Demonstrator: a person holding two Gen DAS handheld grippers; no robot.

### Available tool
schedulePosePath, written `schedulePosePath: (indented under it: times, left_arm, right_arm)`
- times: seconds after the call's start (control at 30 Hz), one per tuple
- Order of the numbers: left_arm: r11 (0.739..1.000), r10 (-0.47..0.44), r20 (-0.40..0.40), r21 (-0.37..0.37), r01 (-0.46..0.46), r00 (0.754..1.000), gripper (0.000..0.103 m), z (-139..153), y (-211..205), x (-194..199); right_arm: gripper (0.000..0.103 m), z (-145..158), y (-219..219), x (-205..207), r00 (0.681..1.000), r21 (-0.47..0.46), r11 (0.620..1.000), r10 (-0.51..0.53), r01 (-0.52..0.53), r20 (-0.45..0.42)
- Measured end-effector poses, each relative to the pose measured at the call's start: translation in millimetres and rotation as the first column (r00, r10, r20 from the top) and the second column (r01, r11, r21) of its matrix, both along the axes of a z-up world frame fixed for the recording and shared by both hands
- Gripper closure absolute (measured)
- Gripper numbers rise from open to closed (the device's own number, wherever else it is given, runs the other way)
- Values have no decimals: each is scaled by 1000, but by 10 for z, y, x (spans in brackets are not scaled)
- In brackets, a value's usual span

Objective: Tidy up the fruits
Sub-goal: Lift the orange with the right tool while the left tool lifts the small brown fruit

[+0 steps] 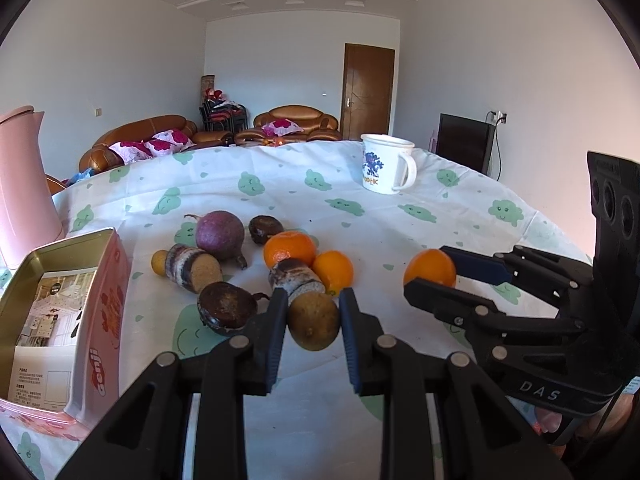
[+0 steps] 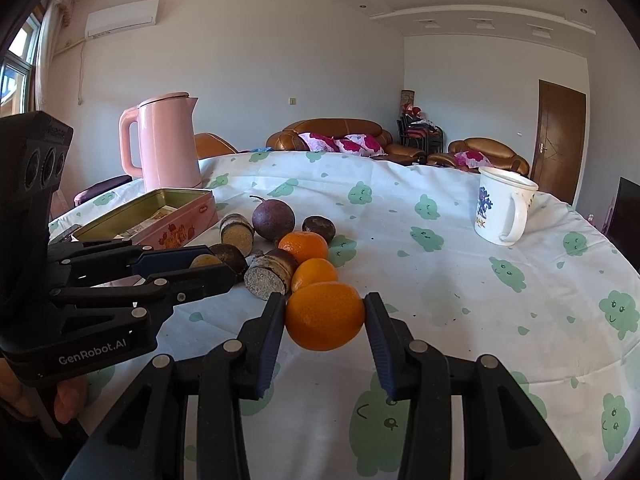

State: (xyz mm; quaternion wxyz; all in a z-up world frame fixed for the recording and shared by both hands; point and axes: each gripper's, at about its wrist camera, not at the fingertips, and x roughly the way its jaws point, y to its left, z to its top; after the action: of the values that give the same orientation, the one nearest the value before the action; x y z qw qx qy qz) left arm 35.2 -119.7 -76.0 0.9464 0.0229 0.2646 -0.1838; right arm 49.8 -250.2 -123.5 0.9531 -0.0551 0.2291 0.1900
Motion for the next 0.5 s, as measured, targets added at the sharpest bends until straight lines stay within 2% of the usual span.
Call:
schedulePosePath:
  times: [0.5]
  left_arm:
    - [999,43,49,-2,-43,998,75,46,53,-59]
  right_arm:
    - [60,15,-2,-66,999,7,1000,19,-19,45]
